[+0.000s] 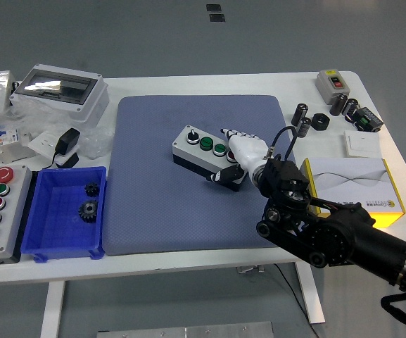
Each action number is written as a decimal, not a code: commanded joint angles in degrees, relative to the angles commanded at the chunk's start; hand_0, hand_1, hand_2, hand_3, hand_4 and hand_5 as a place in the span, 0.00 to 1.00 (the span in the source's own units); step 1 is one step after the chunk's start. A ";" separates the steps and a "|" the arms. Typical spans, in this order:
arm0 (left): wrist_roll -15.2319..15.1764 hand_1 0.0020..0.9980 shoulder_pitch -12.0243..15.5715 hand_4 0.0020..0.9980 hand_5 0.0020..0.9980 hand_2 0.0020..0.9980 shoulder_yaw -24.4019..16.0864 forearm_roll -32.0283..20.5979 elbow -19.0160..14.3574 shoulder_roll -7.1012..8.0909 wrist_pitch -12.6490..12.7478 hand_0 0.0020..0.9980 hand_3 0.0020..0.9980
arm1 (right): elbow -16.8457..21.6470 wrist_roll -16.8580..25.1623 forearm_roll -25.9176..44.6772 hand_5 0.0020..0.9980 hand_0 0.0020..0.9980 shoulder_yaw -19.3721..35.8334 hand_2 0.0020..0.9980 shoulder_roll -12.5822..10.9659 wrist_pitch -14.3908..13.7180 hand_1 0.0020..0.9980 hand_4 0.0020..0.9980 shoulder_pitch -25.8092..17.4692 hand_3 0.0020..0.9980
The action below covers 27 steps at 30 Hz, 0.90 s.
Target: Pick up the button,place it on the desk,press the button,press the button
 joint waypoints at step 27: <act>-0.61 0.55 -0.08 0.63 0.11 0.62 0.36 0.06 0.31 -0.01 -0.24 0.64 0.59 | -3.18 2.58 -2.80 0.09 0.21 -3.71 0.51 0.69 -2.32 0.45 0.41 -0.12 0.72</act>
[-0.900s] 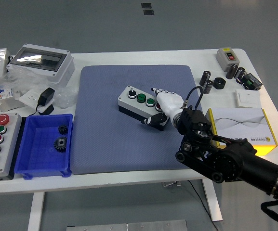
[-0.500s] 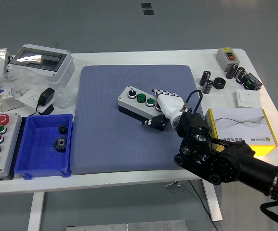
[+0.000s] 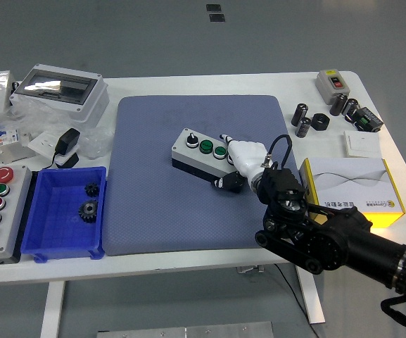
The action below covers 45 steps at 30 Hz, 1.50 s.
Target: Pick up the button,place it on the desk,press the button,press the button
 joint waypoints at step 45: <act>-0.42 0.55 0.33 0.63 0.13 0.62 -0.18 0.57 0.22 -0.80 -0.28 0.64 0.59 | 13.32 23.03 -3.58 0.01 0.60 -2.27 0.67 -18.87 3.24 0.66 0.28 -4.01 0.64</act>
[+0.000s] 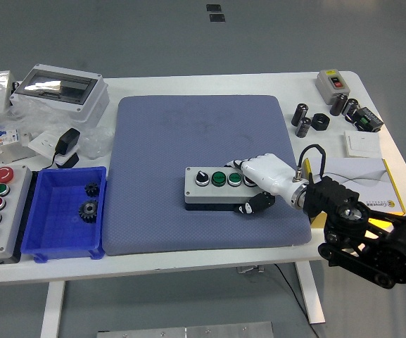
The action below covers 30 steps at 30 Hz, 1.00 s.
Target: Pick up the button,place it on the desk,press the button,press the button
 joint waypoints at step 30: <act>-0.05 0.55 0.20 0.63 0.13 0.62 0.27 0.21 0.09 -0.18 -0.27 0.64 0.59 | 3.76 7.46 12.45 0.15 1.00 4.07 1.00 -3.41 7.28 1.00 0.57 -0.35 1.00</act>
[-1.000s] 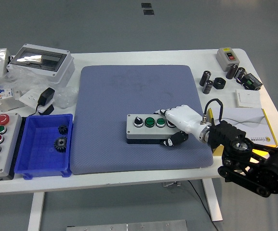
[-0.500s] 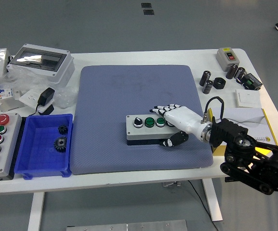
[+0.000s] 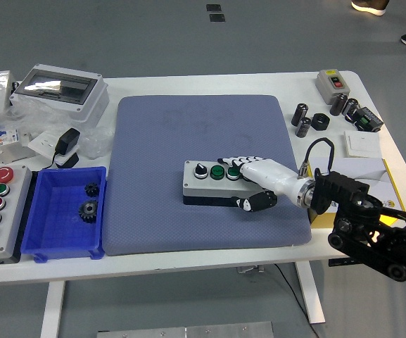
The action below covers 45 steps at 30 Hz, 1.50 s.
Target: Pick up the button,place it on the desk,press the button,press the button
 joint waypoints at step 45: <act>0.56 0.54 -0.17 0.62 0.10 0.62 -0.03 -0.24 -0.28 0.76 0.31 0.64 0.58 | 16.88 -29.76 34.96 0.07 0.03 -2.13 0.31 -13.41 36.09 0.14 0.29 23.18 0.97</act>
